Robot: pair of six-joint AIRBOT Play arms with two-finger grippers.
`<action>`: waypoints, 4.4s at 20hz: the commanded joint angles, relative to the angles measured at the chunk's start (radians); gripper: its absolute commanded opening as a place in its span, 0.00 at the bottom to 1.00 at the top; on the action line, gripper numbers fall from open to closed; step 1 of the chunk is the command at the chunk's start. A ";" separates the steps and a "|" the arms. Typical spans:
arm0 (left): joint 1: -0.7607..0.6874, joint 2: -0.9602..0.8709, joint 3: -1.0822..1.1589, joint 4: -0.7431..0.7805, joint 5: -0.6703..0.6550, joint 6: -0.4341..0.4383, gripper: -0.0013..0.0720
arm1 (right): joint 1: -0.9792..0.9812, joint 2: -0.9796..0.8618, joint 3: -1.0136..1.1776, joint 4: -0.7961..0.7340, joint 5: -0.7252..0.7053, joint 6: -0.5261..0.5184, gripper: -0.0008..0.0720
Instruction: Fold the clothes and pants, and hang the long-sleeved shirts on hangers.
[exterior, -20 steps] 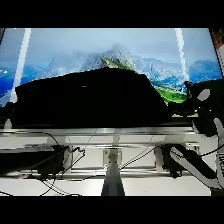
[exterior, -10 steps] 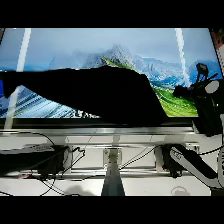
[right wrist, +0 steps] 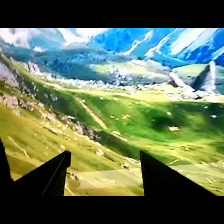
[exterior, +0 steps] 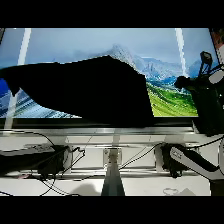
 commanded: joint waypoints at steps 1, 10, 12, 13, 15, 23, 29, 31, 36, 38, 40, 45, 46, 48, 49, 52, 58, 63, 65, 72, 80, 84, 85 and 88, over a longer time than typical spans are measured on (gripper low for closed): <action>-0.006 0.002 0.002 0.358 0.000 -0.080 0.03 | 0.000 -0.106 0.006 0.265 0.160 -0.220 0.71; -0.064 0.001 0.002 0.337 0.001 -0.080 0.03 | 0.069 -0.428 0.006 0.540 0.149 -0.313 0.94; -0.090 0.000 0.002 0.337 0.012 -0.080 0.03 | 0.126 -0.450 0.006 0.558 0.116 -0.326 0.94; -0.102 0.000 0.002 0.337 0.020 -0.080 0.03 | 0.154 -0.454 0.006 0.562 0.079 -0.325 0.94; -0.121 0.000 0.002 0.337 0.036 -0.080 0.03 | 0.195 -0.454 0.006 0.563 0.010 -0.326 0.93; -0.131 0.002 0.002 0.340 0.060 -0.236 0.03 | 0.211 -0.425 0.013 0.552 -0.048 -0.377 0.04; -0.129 0.087 0.002 0.474 0.117 -0.192 0.03 | 0.110 -0.139 0.035 0.142 -0.085 -0.237 0.03; -0.129 0.103 0.002 0.479 0.124 -0.172 0.03 | 0.037 -0.042 0.035 0.075 -0.055 -0.237 0.03; -0.143 0.048 -0.038 0.479 0.098 -0.173 0.17 | -0.059 0.016 0.032 0.049 0.036 -0.245 0.04; -0.145 0.005 -0.039 0.480 0.038 -0.173 0.94 | -0.059 0.014 0.032 0.031 0.031 -0.245 0.04; -0.143 -0.019 -0.039 0.480 0.034 -0.173 0.98 | -0.059 0.014 0.032 0.003 0.028 -0.245 0.04; -0.144 -0.023 -0.039 0.475 0.093 -0.173 0.98 | -0.059 0.014 0.032 -0.077 0.036 -0.244 0.03; -0.145 -0.024 -0.039 0.460 0.107 -0.173 0.97 | -0.059 0.014 0.032 -0.077 0.036 -0.244 0.04; -0.146 -0.039 -0.039 0.391 0.136 -0.173 0.80 | -0.059 0.014 0.032 -0.076 0.036 -0.244 0.04; -0.146 -0.056 -0.039 0.334 0.150 -0.173 0.77 | -0.059 0.014 0.032 -0.076 0.036 -0.242 0.04; -0.163 -0.131 -0.039 0.224 0.152 -0.196 0.77 | -0.059 0.014 0.032 -0.076 0.036 -0.225 0.04; -0.271 -0.241 -0.039 0.250 0.151 -0.199 0.70 | -0.059 0.014 0.032 -0.075 0.037 -0.181 0.04; -0.322 -0.240 -0.036 0.173 0.293 -0.199 0.03 | -0.059 0.014 0.032 -0.075 0.035 -0.181 0.04; -0.327 -0.238 -0.013 0.057 0.306 -0.198 0.03 | -0.059 0.014 0.032 -0.075 0.017 -0.181 0.04; -0.327 -0.206 0.317 -0.154 0.308 -0.200 0.03 | -0.059 0.014 0.032 -0.069 -0.189 -0.181 0.04; -0.331 -0.180 0.436 -0.104 0.357 -0.199 0.03 | -0.059 -0.003 0.032 0.030 -0.364 -0.181 0.04; -0.349 -0.248 0.436 -0.018 0.368 -0.200 0.03 | -0.058 -0.099 0.032 0.087 -0.444 -0.181 0.04; -0.357 -0.275 0.436 -0.019 0.382 -0.199 0.03 | -0.058 -0.134 0.032 0.107 -0.481 -0.181 0.04; -0.403 -0.367 0.436 -0.019 0.443 -0.199 0.03 | -0.058 -0.220 0.032 0.212 -0.629 -0.181 0.04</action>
